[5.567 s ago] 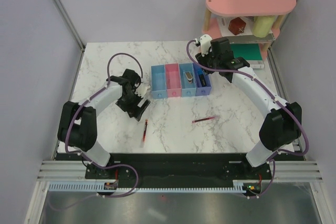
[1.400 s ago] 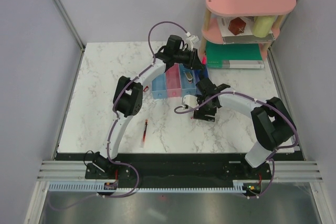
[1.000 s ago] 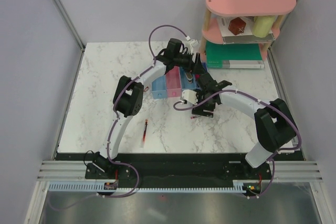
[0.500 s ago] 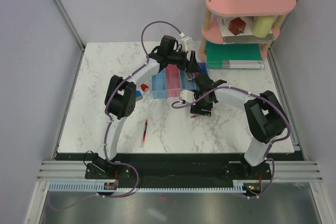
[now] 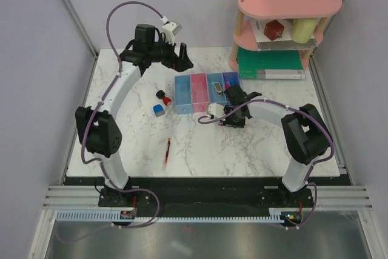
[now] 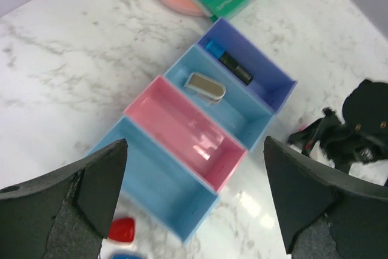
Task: Sort the stationery into containers
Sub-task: Pick up the pen from the center of the board, then place the pen in the storage box.
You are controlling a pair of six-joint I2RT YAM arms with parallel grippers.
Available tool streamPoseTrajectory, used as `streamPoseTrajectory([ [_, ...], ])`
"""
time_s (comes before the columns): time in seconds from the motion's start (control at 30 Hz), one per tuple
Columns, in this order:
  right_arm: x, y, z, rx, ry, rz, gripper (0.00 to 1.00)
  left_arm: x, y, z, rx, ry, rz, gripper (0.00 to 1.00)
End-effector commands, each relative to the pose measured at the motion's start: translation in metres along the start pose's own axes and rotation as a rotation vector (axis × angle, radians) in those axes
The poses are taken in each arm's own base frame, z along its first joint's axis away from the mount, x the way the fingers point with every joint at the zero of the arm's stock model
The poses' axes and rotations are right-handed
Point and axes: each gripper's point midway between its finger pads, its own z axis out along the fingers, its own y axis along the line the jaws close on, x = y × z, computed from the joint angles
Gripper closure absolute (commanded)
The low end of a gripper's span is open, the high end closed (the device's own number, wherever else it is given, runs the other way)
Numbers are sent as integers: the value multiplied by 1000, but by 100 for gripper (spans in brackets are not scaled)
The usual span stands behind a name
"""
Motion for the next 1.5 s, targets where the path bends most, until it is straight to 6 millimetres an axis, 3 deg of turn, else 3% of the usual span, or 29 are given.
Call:
streamPoseTrajectory([
  [0.0,6,26,-6,-93,9,119,100,21,-10,-58,-93,119,184,0],
  [0.1,-10,23,-31,-64,-50,171,100,68,-16,-80,-99,240,211,0],
  [0.17,-26,16,-53,-30,-118,191,100,89,-19,-91,-107,293,205,0],
  [0.2,-32,14,-61,-20,-139,202,100,110,-20,-97,-103,349,193,0],
  [0.27,-51,4,-84,18,-215,235,100,123,-21,-110,-125,386,202,0],
  [0.3,-57,1,-91,29,-242,249,100,140,-20,-116,-136,440,202,0],
  [0.43,-91,-22,-129,90,-373,315,100,162,-20,-136,-155,515,226,1],
  [0.67,-129,-82,-162,186,-589,461,100,193,-29,-151,-125,623,188,2],
  [0.77,-145,-108,-166,189,-679,523,100,211,-33,-154,-106,665,163,2],
  [0.8,-149,-111,-155,152,-691,538,100,215,-35,-153,-98,674,162,2],
  [0.87,-166,-125,-162,132,-765,539,100,227,-38,-153,-82,707,156,2],
  [0.9,-173,-124,-150,69,-782,558,100,233,-37,-153,-85,727,155,3],
  [1.17,-224,-153,-146,-68,-977,577,100,272,-44,-148,-47,845,123,3],
  [1.37,-240,-167,-137,-117,-1050,611,100,302,-45,-140,-43,928,144,3],
  [1.47,-239,-169,-119,-142,-1050,633,100,313,-45,-135,-39,958,143,3],
])
